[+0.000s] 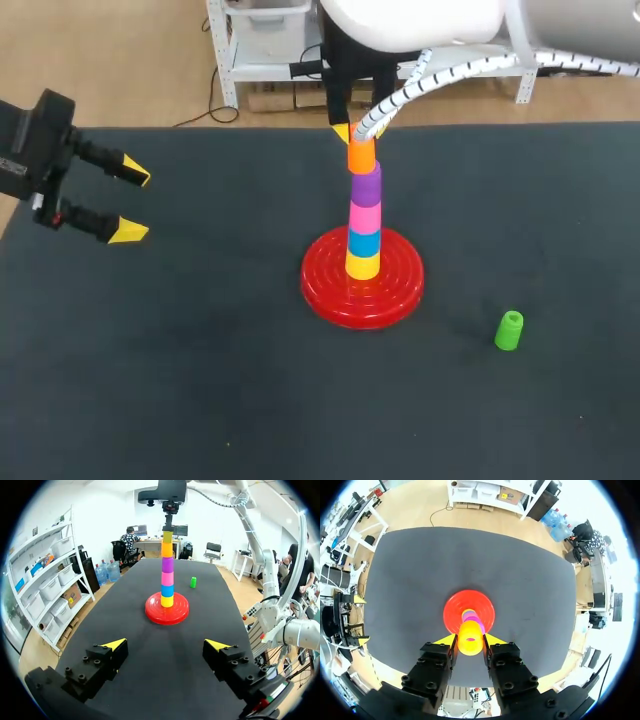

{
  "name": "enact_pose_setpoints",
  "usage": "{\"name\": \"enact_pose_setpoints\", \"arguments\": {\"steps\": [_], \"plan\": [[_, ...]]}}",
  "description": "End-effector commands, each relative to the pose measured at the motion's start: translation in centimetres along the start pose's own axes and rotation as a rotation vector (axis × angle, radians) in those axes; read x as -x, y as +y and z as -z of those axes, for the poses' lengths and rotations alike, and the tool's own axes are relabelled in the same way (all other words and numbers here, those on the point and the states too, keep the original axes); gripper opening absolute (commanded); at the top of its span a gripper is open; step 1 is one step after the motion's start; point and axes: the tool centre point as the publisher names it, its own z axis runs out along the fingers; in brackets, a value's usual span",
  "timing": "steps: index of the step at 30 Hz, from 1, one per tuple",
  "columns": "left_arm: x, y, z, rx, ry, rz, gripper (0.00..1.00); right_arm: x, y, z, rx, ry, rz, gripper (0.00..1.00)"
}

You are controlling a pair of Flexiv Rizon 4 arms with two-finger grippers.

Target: Pick up and stack the cylinders on the red base in this order: pink,purple,orange,green

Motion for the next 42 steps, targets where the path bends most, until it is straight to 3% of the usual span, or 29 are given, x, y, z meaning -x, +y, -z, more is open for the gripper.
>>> {"name": "enact_pose_setpoints", "arguments": {"steps": [1, 22, 27, 28, 29, 30, 31, 37, 42], "plan": [[-0.1, 0.0, 0.0, 0.002, -0.005, -0.003, 1.00, 0.1, -0.3, 0.0, 0.005, 0.010, -0.005, 0.00], [-0.1, 0.0, 0.0, 0.002, -0.005, -0.003, 1.00, -0.4, -0.7, -2.5, 0.038, 0.087, -0.029, 0.00], [-0.1, 0.0, 0.0, 0.002, -0.005, -0.003, 1.00, -0.6, -0.6, -1.9, 0.058, 0.062, -0.015, 0.00], [-0.1, 0.0, 0.0, 0.002, -0.005, -0.003, 1.00, -0.7, -0.7, -1.3, 0.071, 0.046, -0.010, 0.13], [-0.1, 0.0, 0.0, 0.002, -0.005, -0.003, 1.00, -0.7, -0.9, -0.7, 0.078, 0.028, -0.007, 0.61], [-0.1, 0.0, 0.0, 0.002, -0.005, -0.003, 1.00, -0.8, -1.1, 0.0, 0.084, 0.011, -0.006, 0.89], [-0.1, 0.0, 0.0, 0.002, -0.005, -0.003, 1.00, -0.9, -1.4, 0.6, 0.092, -0.004, -0.009, 1.00], [-0.1, 0.0, 0.0, 0.002, -0.005, -0.003, 1.00, -2.5, -4.2, 2.9, 0.110, -0.068, -0.015, 1.00], [-0.1, 0.0, 0.0, 0.002, -0.005, -0.003, 1.00, -5.3, -7.5, 0.7, 0.105, -0.107, 0.007, 1.00]]}}
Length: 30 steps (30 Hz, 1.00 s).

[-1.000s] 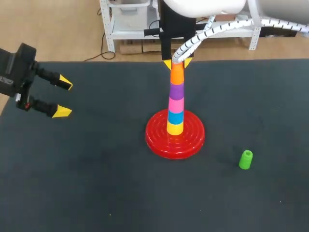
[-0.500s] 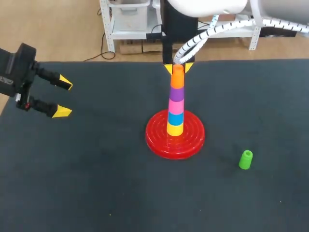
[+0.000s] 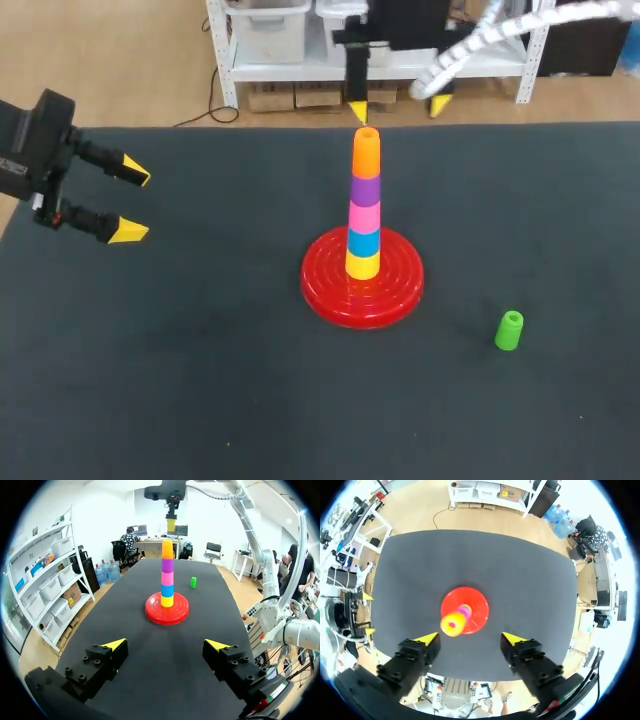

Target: Pick up and stack the cylinders on the red base in this order: pink,purple,orange,green

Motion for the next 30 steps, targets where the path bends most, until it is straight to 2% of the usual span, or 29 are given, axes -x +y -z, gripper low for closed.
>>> {"name": "enact_pose_setpoints", "arguments": {"steps": [1, 7, 12, 22, 24, 30], "plan": [[-0.1, 0.0, 0.0, 0.002, -0.005, -0.003, 1.00, -4.4, -3.9, -2.8, 0.041, -0.147, 0.006, 1.00], [-0.1, 0.0, 0.0, 0.002, -0.005, -0.003, 1.00, -8.9, -7.2, -7.4, 0.058, -0.195, 0.060, 1.00], [-0.1, 0.0, 0.0, 0.002, -0.005, -0.003, 1.00, -10.6, -8.6, -10.9, 0.054, -0.185, 0.053, 1.00], [-0.1, 0.0, 0.0, 0.002, -0.005, -0.003, 1.00, -11.6, -11.1, -17.5, -0.032, -0.123, 0.009, 1.00], [-0.1, 0.0, 0.0, 0.002, -0.005, -0.003, 1.00, -11.3, -11.5, -18.1, -0.052, -0.090, 0.008, 1.00], [-0.1, 0.0, 0.0, 0.002, -0.005, -0.003, 1.00, -11.3, -11.5, -18.1, -0.052, -0.090, 0.008, 1.00]]}}
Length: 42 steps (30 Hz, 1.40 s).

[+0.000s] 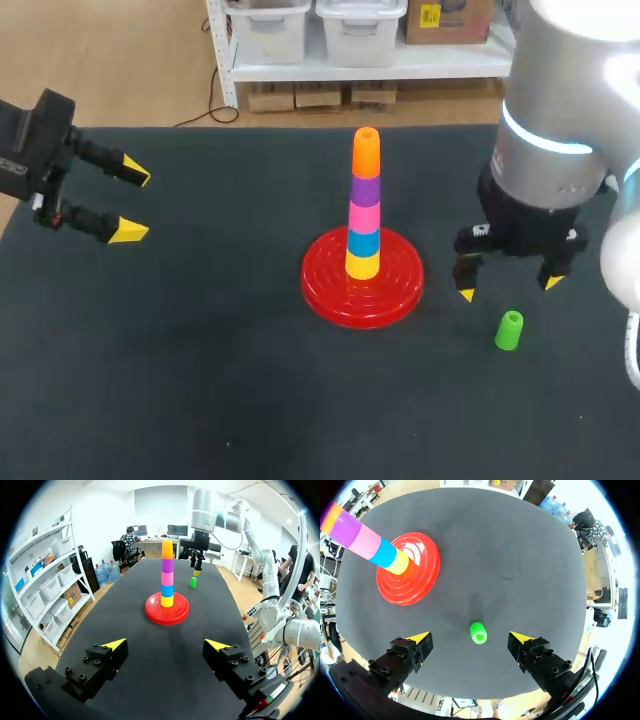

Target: Pick up and stack the cylinders on the red base in this order: pink,purple,orange,green

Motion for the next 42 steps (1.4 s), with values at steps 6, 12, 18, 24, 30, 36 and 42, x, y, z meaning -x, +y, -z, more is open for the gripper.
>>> {"name": "enact_pose_setpoints", "arguments": {"steps": [6, 12, 18, 24, 30, 36, 42], "plan": [[-0.1, 0.0, 0.0, 0.002, -0.005, -0.003, 1.00, -0.2, -0.1, -0.1, 0.000, -0.056, -0.002, 1.00], [-0.1, 0.0, 0.0, 0.002, -0.005, -0.003, 1.00, -0.2, -0.1, -0.1, 0.000, -0.056, -0.002, 1.00], [-0.1, 0.0, 0.0, 0.002, -0.005, -0.003, 1.00, -0.2, -0.2, -0.5, 0.001, -0.046, -0.003, 1.00], [-0.1, 0.0, 0.0, 0.002, -0.005, -0.003, 1.00, -0.3, -1.3, -1.5, 0.005, -0.035, -0.027, 1.00], [-0.1, 0.0, 0.0, 0.002, -0.005, -0.003, 1.00, -0.7, -1.6, -2.7, 0.015, -0.027, -0.033, 1.00], [-0.1, 0.0, 0.0, 0.002, -0.005, -0.003, 1.00, -0.9, -1.6, -3.9, 0.038, 0.004, -0.042, 1.00], [-0.1, 0.0, 0.0, 0.002, -0.005, -0.003, 1.00, -1.3, -1.6, -4.5, 0.035, 0.021, -0.047, 1.00]]}}
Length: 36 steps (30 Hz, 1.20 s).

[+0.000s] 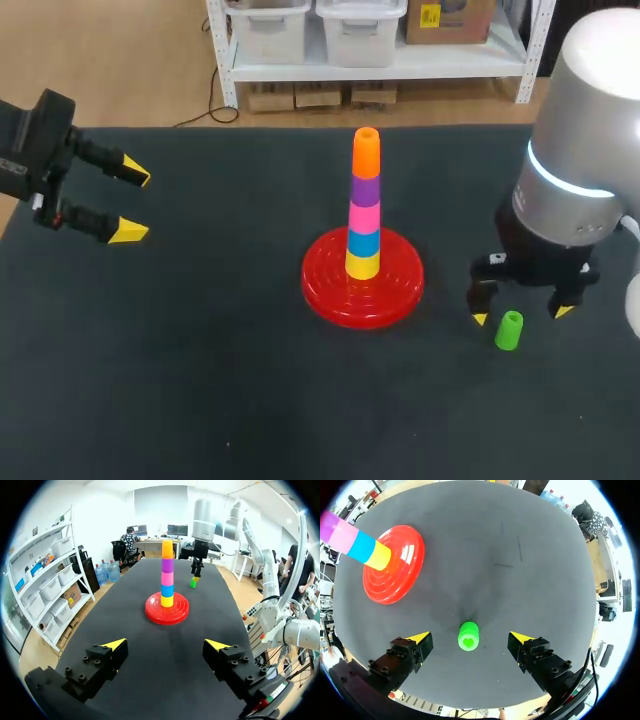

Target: Pick up and stack the cylinders on the red base in this order: pink,purple,orange,green

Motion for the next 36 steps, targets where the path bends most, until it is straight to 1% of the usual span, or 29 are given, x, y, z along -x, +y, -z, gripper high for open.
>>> {"name": "enact_pose_setpoints", "arguments": {"steps": [1, 2, 3, 4, 5, 6, 7, 8, 14, 18, 21, 22, 23, 24, 25, 28, 32, 34, 35, 36], "plan": [[-0.1, 0.0, 0.0, 0.002, -0.005, -0.003, 1.00, 0.1, 0.1, -0.4, -0.001, 0.008, -0.001, 1.00], [-0.1, 0.0, 0.0, 0.002, -0.005, -0.003, 1.00, 0.0, 0.1, -0.5, -0.001, 0.009, -0.002, 1.00], [-0.1, 0.0, 0.0, 0.002, -0.005, -0.003, 1.00, 0.0, 0.1, -0.6, -0.002, 0.011, -0.004, 0.95], [-0.1, 0.0, 0.0, 0.002, -0.005, -0.003, 1.00, 0.0, 0.1, -0.6, -0.002, 0.013, -0.004, 0.80], [-0.1, 0.0, 0.0, 0.002, -0.005, -0.003, 1.00, -0.1, 0.1, -0.6, -0.002, 0.014, -0.004, 0.71], [-0.1, 0.0, 0.0, 0.002, -0.005, -0.003, 1.00, -0.1, 0.1, -0.7, -0.001, 0.015, -0.004, 0.59], [-0.1, 0.0, 0.0, 0.002, -0.005, -0.003, 1.00, -0.2, 0.1, -0.7, -0.002, 0.016, -0.001, 0.52], [-0.1, 0.0, 0.0, 0.002, -0.005, -0.003, 1.00, -0.3, 0.1, -0.7, -0.002, 0.016, 0.001, 0.49], [-0.1, 0.0, 0.0, 0.002, -0.005, -0.003, 1.00, -0.4, 0.0, -1.1, -0.006, 0.021, 0.004, 0.47], [-0.1, 0.0, 0.0, 0.002, -0.005, -0.003, 1.00, -0.3, 0.1, -1.2, -0.009, 0.024, 0.002, 0.43], [-0.1, 0.0, 0.0, 0.002, -0.005, -0.003, 1.00, -0.3, 0.2, -1.3, -0.010, 0.026, 0.004, 0.38], [-0.1, 0.0, 0.0, 0.002, -0.005, -0.003, 1.00, -0.3, 0.2, -1.3, -0.011, 0.026, 0.004, 0.35], [-0.1, 0.0, 0.0, 0.002, -0.005, -0.003, 1.00, -0.3, 0.2, -1.3, -0.012, 0.028, 0.005, 0.17], [-0.1, 0.0, 0.0, 0.002, -0.005, -0.003, 1.00, -0.3, 0.2, -1.4, -0.012, 0.029, 0.003, 0.05], [-0.1, 0.0, 0.0, 0.002, -0.005, -0.003, 1.00, -0.3, 0.2, -1.4, -0.011, 0.031, 0.002, 0.00], [-0.1, 0.0, 0.0, 0.002, -0.005, -0.003, 1.00, 0.0, 0.1, -1.1, -0.010, 0.031, -0.003, 0.00], [-0.1, 0.0, 0.0, 0.002, -0.005, -0.003, 1.00, 0.8, 0.1, 1.3, -0.003, 0.021, -0.013, 0.00], [-0.1, 0.0, 0.0, 0.002, -0.005, -0.003, 1.00, 1.4, 0.5, 3.9, -0.016, 0.027, -0.009, 0.00], [-0.1, 0.0, 0.0, 0.002, -0.005, -0.003, 1.00, 1.7, 0.7, 5.3, -0.033, 0.014, 0.001, 0.00], [-0.1, 0.0, 0.0, 0.002, -0.005, -0.003, 1.00, 2.1, 0.9, 6.9, -0.022, 0.011, -0.002, 0.00]]}}
